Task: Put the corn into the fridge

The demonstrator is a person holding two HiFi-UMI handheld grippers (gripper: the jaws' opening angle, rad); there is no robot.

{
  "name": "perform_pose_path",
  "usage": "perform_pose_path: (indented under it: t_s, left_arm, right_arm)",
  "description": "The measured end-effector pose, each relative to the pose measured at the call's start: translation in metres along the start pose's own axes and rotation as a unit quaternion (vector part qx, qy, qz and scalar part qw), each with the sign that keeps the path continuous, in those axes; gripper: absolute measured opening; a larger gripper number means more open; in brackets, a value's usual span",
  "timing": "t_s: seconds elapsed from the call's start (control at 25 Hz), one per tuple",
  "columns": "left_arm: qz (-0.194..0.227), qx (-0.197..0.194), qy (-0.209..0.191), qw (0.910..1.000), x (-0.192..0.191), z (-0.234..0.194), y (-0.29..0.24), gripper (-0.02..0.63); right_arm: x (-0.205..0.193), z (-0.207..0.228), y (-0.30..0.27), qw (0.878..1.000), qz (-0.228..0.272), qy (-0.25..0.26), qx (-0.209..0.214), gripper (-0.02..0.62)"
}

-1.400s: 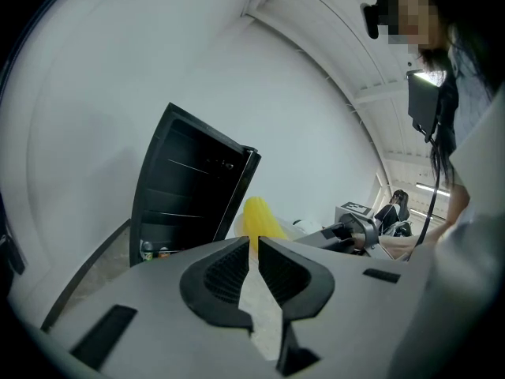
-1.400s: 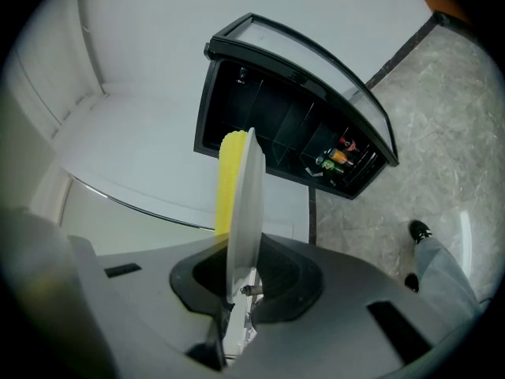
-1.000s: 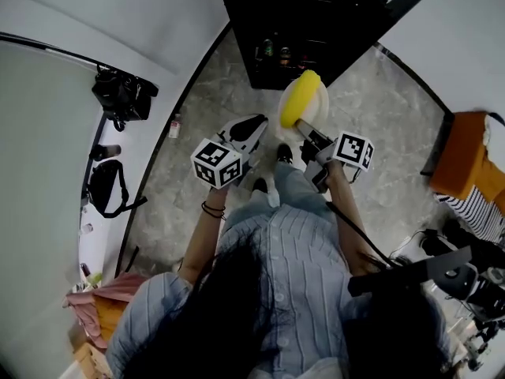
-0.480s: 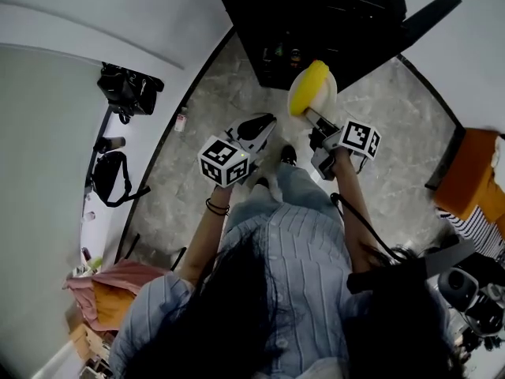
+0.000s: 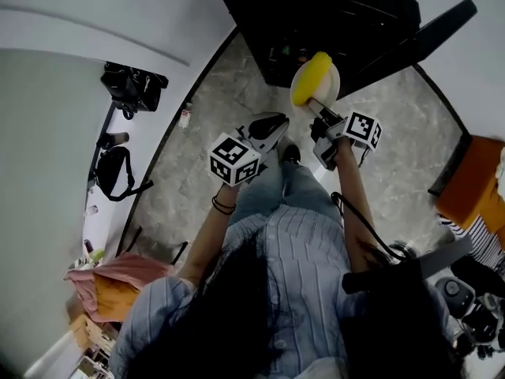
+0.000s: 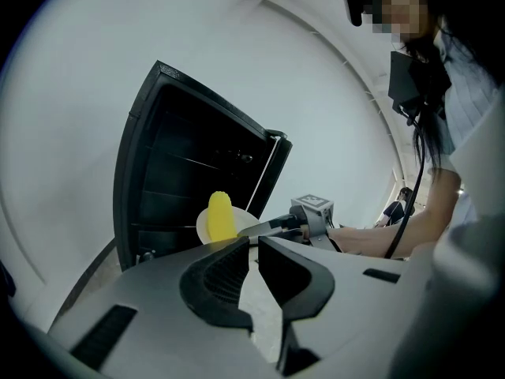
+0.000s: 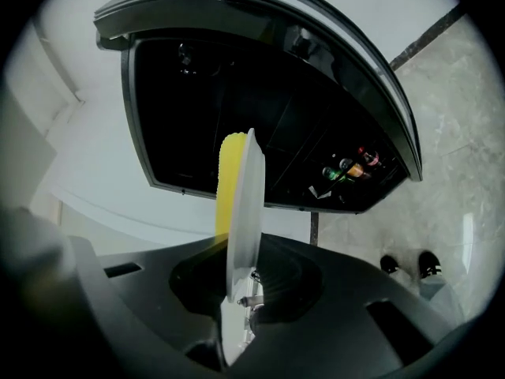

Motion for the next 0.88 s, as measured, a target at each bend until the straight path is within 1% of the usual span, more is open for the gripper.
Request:
perform_pose_path:
  t_s: [0.2, 0.32, 0.64, 0.88]
  left_arm:
    - [-0.006, -0.006, 0.001, 1.0, 0.008, -0.019, -0.007, 0.041]
    - [-0.016, -0.016, -0.001, 0.9997, 0.01, -0.029, -0.013, 0.041]
    - [-0.026, -0.041, -0.002, 0.9988, 0.013, -0.059, -0.037, 0.041]
    - [-0.024, -0.051, 0.006, 0.9984, 0.009, -0.068, -0.047, 0.041]
  right_arm:
    - [0.02, 0.001, -0.025, 1.0, 0.022, 0.003, -0.003, 0.048]
    - [0.028, 0.002, -0.038, 0.999, 0.036, 0.0, -0.005, 0.048]
    - [0.043, 0.02, -0.067, 0.997, 0.075, -0.031, -0.018, 0.048]
    - [0.056, 0.042, -0.086, 0.996, 0.079, -0.027, -0.043, 0.048]
Point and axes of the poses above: the fingertips, and each gripper's own axes: y backward along the fingers, z to its right, x out of its top, the point moved 8 cm from there along y, backward along the fingers, and after that the axes turned 9 degrees about z, right-handed, at the moved point
